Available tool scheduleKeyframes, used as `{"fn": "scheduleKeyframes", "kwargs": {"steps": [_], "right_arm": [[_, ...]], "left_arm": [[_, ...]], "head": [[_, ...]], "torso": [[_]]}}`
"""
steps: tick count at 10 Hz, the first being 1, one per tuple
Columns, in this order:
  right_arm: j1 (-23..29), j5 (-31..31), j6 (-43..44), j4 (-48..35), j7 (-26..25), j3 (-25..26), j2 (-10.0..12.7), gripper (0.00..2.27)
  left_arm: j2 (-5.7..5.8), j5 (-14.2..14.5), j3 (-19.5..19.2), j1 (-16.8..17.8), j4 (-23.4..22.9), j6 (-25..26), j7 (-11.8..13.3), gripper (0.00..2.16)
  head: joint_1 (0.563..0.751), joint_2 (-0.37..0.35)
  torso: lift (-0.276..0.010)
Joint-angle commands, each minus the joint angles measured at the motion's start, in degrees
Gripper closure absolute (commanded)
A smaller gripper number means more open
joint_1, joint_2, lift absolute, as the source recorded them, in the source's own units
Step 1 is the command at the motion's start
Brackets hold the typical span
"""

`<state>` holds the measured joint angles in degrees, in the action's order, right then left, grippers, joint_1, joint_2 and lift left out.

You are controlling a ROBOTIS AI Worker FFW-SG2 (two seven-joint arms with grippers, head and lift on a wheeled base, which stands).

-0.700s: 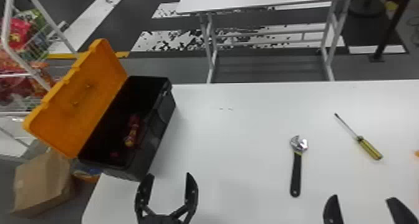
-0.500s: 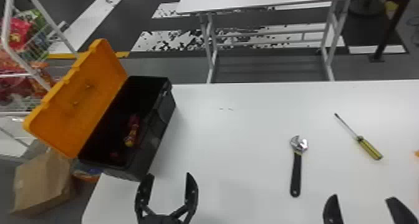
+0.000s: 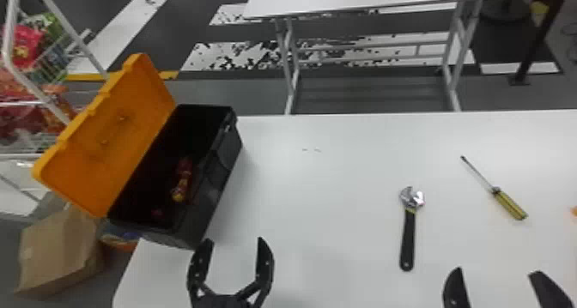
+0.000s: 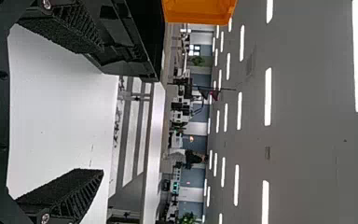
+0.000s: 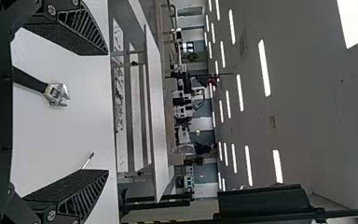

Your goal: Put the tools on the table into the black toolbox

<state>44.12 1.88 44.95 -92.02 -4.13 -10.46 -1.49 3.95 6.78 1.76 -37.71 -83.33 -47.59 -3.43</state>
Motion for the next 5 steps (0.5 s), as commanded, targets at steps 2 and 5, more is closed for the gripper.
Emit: {"fn": "scheduleKeyframes", "kwargs": {"steps": [2,5], "right_arm": [[0.0,0.0,-0.1,0.0,0.0,-0.1,0.4,0.1],[-2.0,0.2,-7.5,-0.5,-0.1,-2.0,0.8,0.11]], "left_arm": [[0.0,0.1,0.0,0.1,0.1,0.3,0.3,0.08],[0.0,0.1,0.0,0.2,0.1,1.1,0.5,0.08]], "head": [[0.695,0.235],[0.695,0.246]], "torso": [[-0.075],[-0.075]]}}
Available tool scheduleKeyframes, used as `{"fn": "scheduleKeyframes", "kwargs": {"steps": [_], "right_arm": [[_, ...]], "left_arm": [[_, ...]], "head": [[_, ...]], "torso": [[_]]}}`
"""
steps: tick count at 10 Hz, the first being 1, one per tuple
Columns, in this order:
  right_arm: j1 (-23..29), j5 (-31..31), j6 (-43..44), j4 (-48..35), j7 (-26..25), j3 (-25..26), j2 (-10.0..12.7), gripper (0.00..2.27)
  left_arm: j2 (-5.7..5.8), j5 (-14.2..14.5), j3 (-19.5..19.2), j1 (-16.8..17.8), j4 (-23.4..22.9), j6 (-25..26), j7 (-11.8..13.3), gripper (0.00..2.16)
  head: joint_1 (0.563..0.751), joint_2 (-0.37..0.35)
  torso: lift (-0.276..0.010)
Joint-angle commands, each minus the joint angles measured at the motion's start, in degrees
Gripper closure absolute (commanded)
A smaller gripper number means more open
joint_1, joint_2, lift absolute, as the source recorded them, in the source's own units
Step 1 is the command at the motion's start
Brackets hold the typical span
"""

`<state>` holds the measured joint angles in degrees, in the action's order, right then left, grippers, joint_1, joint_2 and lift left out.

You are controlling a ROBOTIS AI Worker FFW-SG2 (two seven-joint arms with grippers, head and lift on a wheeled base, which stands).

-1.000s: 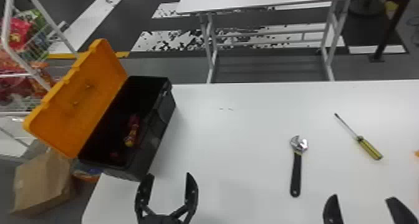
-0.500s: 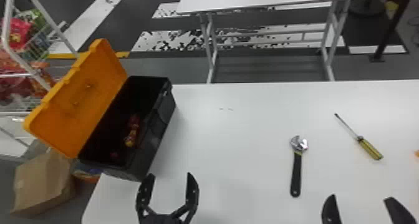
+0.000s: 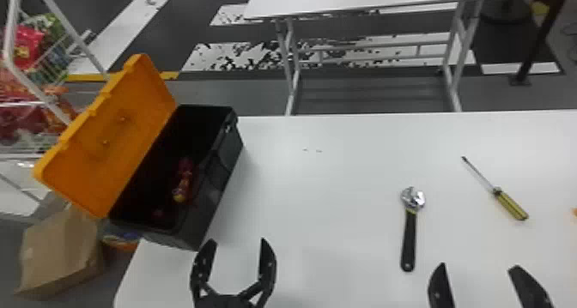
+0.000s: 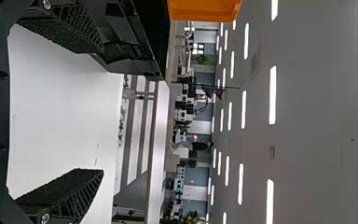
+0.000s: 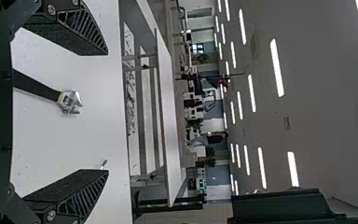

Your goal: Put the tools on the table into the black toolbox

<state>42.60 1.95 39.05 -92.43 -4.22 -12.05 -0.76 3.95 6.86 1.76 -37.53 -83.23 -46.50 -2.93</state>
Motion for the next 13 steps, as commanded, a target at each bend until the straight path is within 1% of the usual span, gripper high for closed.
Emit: {"fn": "scheduleKeyframes", "kwargs": {"steps": [1,4,5,8,12,13], "right_arm": [[-1.6,0.4,-4.9,-0.3,0.0,-1.7,0.1,0.12],[-4.5,0.4,-13.0,-0.6,-0.9,-4.4,0.5,0.13],[-5.9,0.4,-17.4,-1.0,-1.0,-4.6,0.8,0.13],[-10.5,0.3,-26.4,-1.0,-1.0,-5.4,0.8,0.13],[-14.9,-0.6,-39.5,-0.7,-1.0,-6.5,0.8,0.14],[-15.6,-0.8,-41.5,-0.7,-0.9,-6.7,0.8,0.14]], "left_arm": [[0.0,0.1,0.0,0.0,0.1,0.1,0.1,0.08],[0.0,0.2,-0.1,0.0,0.2,0.4,0.2,0.08],[0.0,0.1,-0.1,0.1,0.2,0.8,0.2,0.08],[0.0,0.1,0.0,0.4,0.1,1.8,0.6,0.08],[0.0,0.1,0.2,0.8,0.2,3.0,1.0,0.08],[0.0,0.1,0.3,0.9,0.2,3.2,1.2,0.08]], "head": [[0.695,0.253],[0.695,0.312],[0.695,0.324],[0.695,0.33],[0.695,0.33],[0.695,0.332]], "torso": [[-0.075],[-0.075],[-0.075],[-0.075],[-0.075],[-0.075]]}}
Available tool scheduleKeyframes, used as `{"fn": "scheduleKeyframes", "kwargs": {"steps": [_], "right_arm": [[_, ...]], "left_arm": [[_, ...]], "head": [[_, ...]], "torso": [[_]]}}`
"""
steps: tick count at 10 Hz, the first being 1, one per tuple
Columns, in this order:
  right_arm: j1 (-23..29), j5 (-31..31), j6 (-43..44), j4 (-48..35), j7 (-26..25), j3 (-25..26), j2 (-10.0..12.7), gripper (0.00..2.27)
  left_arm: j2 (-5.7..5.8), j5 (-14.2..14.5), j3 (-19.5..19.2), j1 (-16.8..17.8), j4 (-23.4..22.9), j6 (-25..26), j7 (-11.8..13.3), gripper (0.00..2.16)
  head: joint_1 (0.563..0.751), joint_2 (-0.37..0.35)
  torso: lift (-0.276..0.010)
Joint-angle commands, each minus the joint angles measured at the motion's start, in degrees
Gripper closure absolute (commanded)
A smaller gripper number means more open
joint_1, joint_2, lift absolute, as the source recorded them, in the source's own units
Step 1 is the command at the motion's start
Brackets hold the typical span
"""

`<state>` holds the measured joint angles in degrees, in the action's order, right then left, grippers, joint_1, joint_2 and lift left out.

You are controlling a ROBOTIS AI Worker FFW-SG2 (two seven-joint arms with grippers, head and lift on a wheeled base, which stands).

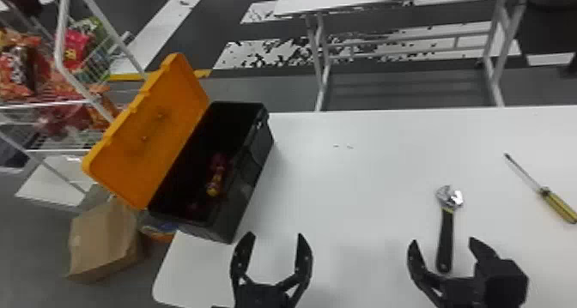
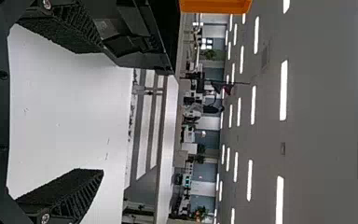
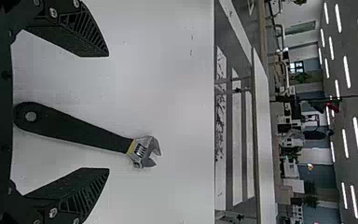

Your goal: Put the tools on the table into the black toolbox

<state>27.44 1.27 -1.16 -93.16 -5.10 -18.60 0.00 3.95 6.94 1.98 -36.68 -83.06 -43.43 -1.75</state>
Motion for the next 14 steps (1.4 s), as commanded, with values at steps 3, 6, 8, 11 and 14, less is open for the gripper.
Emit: {"fn": "scheduleKeyframes", "kwargs": {"steps": [3,6,8,11,14], "right_arm": [[-2.2,-2.4,-6.7,-0.3,0.0,-0.5,0.1,0.14],[-2.7,-3.6,-12.2,-3.3,0.0,-0.4,0.1,0.14],[-2.9,-3.6,-19.5,-5.7,0.0,0.4,0.1,0.14],[-3.9,-4.7,-22.9,-6.5,0.0,1.3,0.1,0.14],[-5.1,-5.1,-25.9,-6.9,0.0,1.5,0.1,0.19]], "left_arm": [[0.09,0.0,0.0,0.0,0.0,0.5,0.4,0.08],[0.26,0.0,0.4,0.0,-0.1,0.7,0.4,0.08],[0.35,0.0,0.7,0.0,-0.2,0.9,0.4,0.08],[0.44,-0.1,1.0,0.2,-0.3,1.6,0.6,0.08],[0.62,-0.2,1.4,0.4,-0.3,2.1,0.7,0.08]], "head": [[0.695,0.335],[0.695,0.336],[0.695,0.331],[0.695,0.307],[0.695,0.294]], "torso": [[-0.075],[-0.075],[-0.075],[-0.075],[-0.075]]}}
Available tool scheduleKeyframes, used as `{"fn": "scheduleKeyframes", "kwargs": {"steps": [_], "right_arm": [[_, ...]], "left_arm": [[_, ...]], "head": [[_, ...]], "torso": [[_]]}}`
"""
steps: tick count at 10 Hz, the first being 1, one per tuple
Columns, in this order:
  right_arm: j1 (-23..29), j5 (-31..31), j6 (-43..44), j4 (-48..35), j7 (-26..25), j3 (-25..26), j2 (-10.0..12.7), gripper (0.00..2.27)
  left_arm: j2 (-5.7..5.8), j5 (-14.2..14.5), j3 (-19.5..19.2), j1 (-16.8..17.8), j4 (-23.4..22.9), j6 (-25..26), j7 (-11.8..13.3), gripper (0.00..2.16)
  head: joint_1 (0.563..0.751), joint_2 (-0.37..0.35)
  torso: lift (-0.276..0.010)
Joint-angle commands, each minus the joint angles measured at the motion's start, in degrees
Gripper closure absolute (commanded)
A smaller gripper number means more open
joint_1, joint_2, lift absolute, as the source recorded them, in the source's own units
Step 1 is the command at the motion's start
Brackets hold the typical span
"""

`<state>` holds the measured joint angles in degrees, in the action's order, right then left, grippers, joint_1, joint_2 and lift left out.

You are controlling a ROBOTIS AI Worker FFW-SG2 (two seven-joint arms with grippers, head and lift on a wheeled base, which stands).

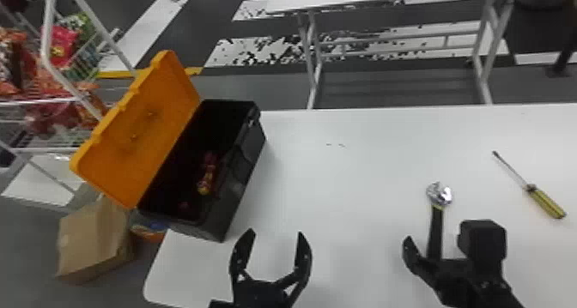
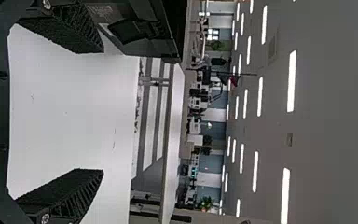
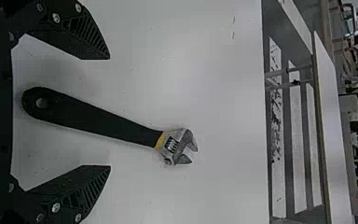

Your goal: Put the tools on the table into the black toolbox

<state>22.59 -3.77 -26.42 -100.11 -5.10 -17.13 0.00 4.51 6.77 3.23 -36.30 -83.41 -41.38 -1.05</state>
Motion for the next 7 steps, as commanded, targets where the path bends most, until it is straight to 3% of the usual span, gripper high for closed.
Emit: {"fn": "scheduleKeyframes", "kwargs": {"steps": [1,2,3,4,5,7], "right_arm": [[-0.3,0.0,-1.3,0.0,0.0,0.1,0.1,0.29],[-0.3,0.0,-1.8,-0.1,0.0,0.2,0.1,0.54],[-0.3,0.0,-2.7,-0.4,0.0,0.3,0.1,0.97],[-0.2,-0.1,-3.2,-1.0,0.0,0.8,0.1,1.55],[-0.2,-0.4,-4.7,-1.5,0.7,1.3,0.1,1.93],[0.0,-0.8,-6.1,-1.8,2.2,2.6,0.1,2.25]], "left_arm": [[0.23,0.0,0.3,0.3,0.0,0.2,0.1,0.08],[0.23,0.0,0.3,0.3,0.0,0.4,0.1,0.08],[0.23,0.0,0.3,0.3,0.1,0.4,0.1,0.08],[0.23,0.0,0.3,0.4,0.0,0.4,0.1,0.08],[0.23,0.0,0.4,0.4,0.0,0.6,0.1,0.08],[0.32,0.0,0.4,0.5,0.0,1.3,0.2,0.08]], "head": [[0.695,0.291],[0.695,0.287],[0.695,0.284],[0.695,0.283],[0.695,0.28],[0.695,0.272]], "torso": [[-0.075],[-0.075],[-0.075],[-0.075],[-0.075],[-0.075]]}}
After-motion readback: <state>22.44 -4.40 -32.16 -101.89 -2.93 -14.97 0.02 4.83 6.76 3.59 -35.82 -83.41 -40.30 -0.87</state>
